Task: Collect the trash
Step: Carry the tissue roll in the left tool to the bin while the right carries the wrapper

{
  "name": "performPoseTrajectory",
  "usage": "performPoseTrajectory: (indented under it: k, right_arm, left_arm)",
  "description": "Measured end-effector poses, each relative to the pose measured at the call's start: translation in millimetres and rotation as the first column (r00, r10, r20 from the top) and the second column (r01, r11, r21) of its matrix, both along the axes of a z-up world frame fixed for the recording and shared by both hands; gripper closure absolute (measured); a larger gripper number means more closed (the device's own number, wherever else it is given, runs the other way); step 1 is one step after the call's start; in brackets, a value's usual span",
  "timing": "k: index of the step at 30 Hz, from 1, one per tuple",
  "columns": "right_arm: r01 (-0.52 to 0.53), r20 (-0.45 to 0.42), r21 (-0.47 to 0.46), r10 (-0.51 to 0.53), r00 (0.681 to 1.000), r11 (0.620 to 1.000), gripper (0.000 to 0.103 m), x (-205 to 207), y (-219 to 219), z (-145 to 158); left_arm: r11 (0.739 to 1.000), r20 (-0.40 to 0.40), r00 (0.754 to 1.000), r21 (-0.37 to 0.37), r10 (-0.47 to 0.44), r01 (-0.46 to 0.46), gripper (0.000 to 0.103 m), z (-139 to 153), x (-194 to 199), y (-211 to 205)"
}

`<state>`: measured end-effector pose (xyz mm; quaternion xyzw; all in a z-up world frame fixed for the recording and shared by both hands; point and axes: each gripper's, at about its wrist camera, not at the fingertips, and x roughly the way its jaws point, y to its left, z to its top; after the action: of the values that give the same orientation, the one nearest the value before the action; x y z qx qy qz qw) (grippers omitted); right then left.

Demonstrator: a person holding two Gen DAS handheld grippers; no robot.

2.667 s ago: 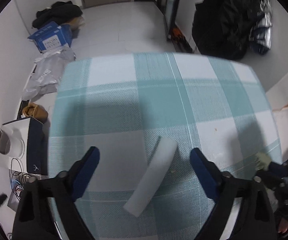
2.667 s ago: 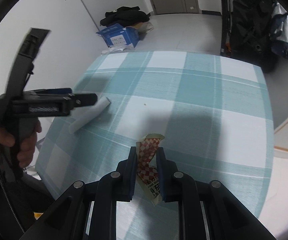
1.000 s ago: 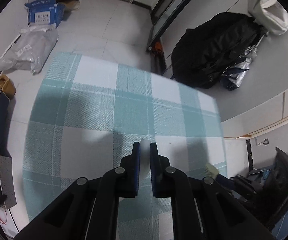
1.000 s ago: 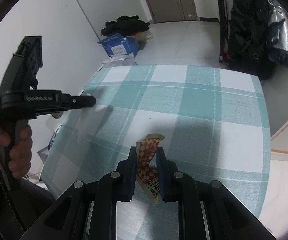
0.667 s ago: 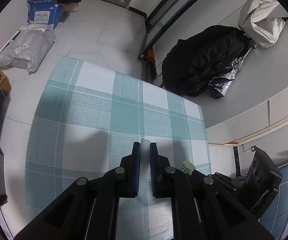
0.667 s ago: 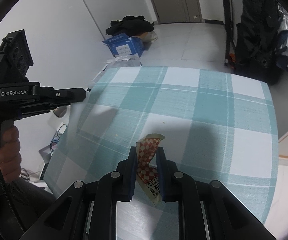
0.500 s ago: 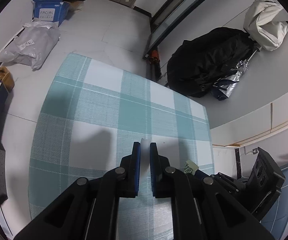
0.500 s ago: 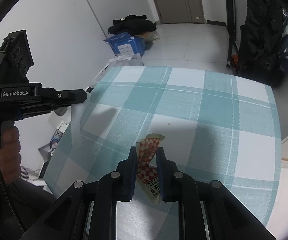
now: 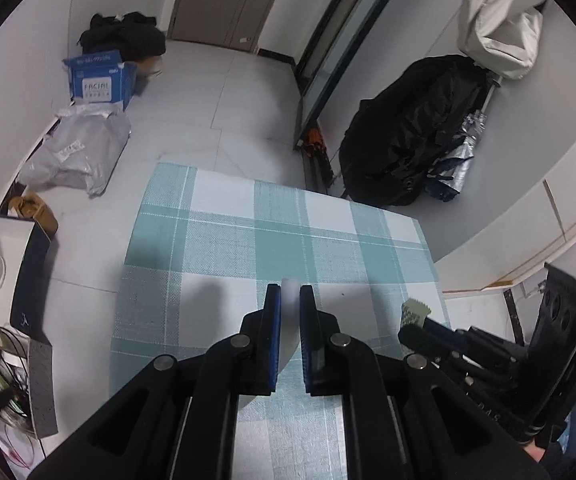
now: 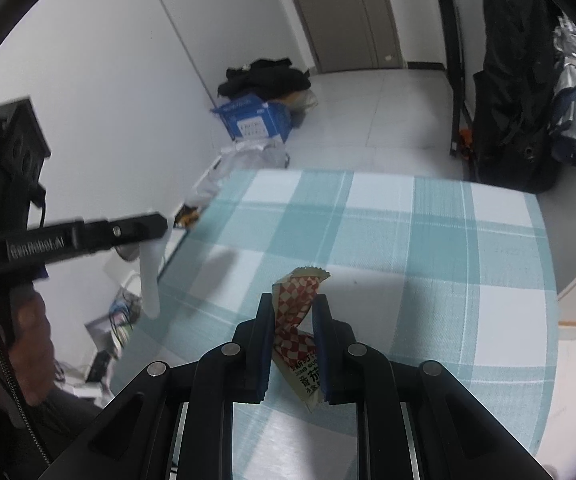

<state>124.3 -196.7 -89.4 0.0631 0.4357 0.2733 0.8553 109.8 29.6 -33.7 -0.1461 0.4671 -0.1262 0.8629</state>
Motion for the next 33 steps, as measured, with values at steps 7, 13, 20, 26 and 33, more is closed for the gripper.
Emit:
performPoseTrajectory:
  k: [7, 13, 20, 26, 33]
  right_arm:
    - [0.023, 0.043, 0.021, -0.023, 0.999, 1.0, 0.085, -13.8, 3.0, 21.3]
    - [0.03, 0.086, 0.019, -0.032, 0.996, 0.999, 0.085, -26.1, 0.5, 40.3]
    - [0.032, 0.127, 0.016, -0.034, 0.991, 0.999, 0.085, -46.2, -3.1, 60.7]
    - [0.056, 0.138, 0.018, -0.058, 0.989, 0.998, 0.085, -60.7, -15.8, 71.2]
    - [0.087, 0.186, 0.045, -0.094, 0.978, 0.995, 0.085, -74.6, -35.5, 96.2]
  left_arm:
    - [1.0, 0.061, 0.998, 0.01, -0.022, 0.021, 0.098, 16.6, -14.6, -3.4]
    - [0.999, 0.092, 0.995, 0.017, -0.032, 0.031, 0.098, 25.0, -27.9, -6.6]
    - [0.999, 0.133, 0.991, 0.001, -0.034, 0.034, 0.098, 40.5, -42.1, -5.5]
    - [0.998, 0.154, 0.988, -0.051, -0.028, 0.037, 0.098, 53.6, -48.7, -6.7]
    - [0.997, 0.197, 0.979, -0.048, -0.053, 0.064, 0.098, 74.3, -60.3, -28.3]
